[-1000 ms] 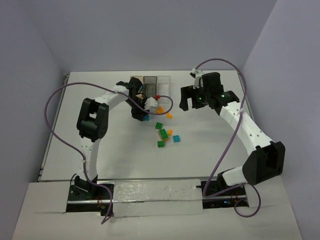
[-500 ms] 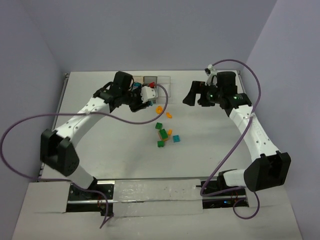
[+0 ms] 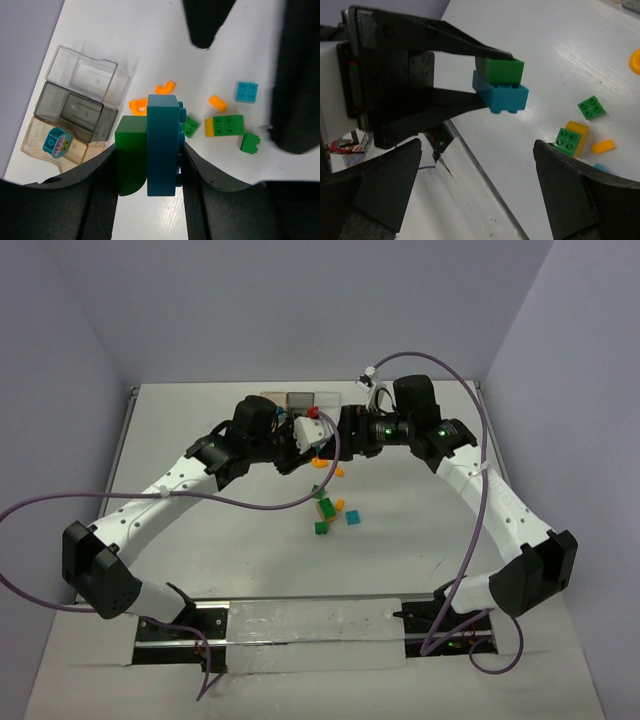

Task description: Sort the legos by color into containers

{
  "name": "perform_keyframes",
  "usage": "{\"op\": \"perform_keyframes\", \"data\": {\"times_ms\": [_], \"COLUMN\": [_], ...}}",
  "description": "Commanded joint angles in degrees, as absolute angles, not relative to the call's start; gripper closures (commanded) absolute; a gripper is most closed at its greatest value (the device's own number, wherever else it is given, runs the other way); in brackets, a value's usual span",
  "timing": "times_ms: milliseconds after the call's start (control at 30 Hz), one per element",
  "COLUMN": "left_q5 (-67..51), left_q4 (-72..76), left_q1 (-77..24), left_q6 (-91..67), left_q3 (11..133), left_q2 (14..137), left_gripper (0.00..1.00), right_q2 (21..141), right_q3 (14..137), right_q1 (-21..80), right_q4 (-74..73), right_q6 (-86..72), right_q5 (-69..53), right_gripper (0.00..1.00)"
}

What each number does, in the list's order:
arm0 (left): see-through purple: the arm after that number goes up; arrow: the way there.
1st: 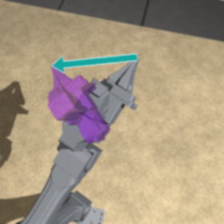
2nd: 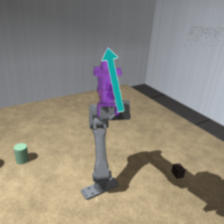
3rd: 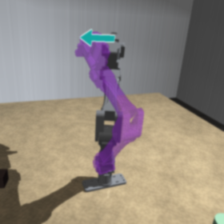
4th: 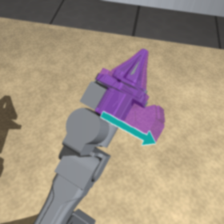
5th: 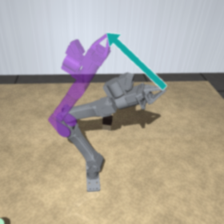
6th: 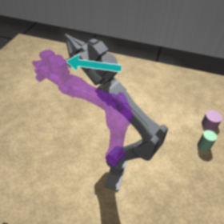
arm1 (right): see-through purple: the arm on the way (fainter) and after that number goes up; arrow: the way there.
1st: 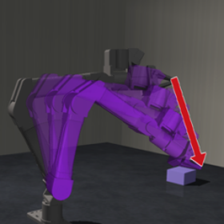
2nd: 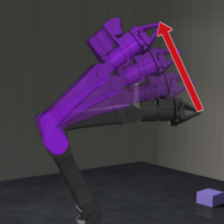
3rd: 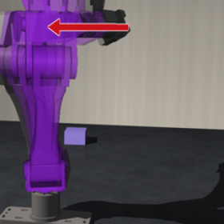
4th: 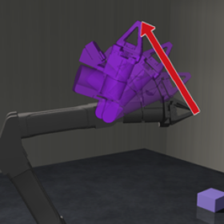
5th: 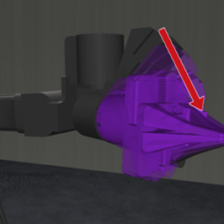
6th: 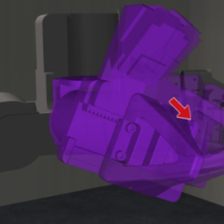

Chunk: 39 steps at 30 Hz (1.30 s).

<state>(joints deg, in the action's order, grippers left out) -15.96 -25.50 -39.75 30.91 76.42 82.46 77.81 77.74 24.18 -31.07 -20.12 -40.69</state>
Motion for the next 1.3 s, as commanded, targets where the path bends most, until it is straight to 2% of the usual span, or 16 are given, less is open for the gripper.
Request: {"op": "perform_keyframes", "data": {"times_ms": [0, 300, 433, 567, 1267], "left_q5": [-15.03, -14.76, -14.99, -15.42, -17.14], "left_q4": [-22.15, -21.36, -21.4, -21.57, -21.71], "left_q1": [-40.87, -42.28, -42.27, -42.31, -42.38], "left_q6": [27.07, 24.59, 23.99, 23.65, 22.57], "left_q3": [77.87, 79.54, 80.34, 80.94, 82.1], "left_q2": [80.25, 80.65, 80.77, 80.99, 81.83], "left_gripper": [0.96, 0.97, 0.97, 0.97, 0.98], "right_q2": [81.57, 86.77, 88.07, 89.79, 89.91], "right_q3": [80.78, 82.18, 82.04, 82.0, 77.77], "right_q1": [23.55, 23.5, 23.33, 22.94, 19.97], "right_q4": [-30.06, -28.63, -26.62, -25.04, -12.93], "right_q6": [-21.45, -23.37, -25.1, -26.76, -36.52], "right_q5": [-42.37, -51.11, -55.65, -59.64, -68.87], "right_gripper": [0.0, 0.03, 0.14, 0.19, 0.27]}}
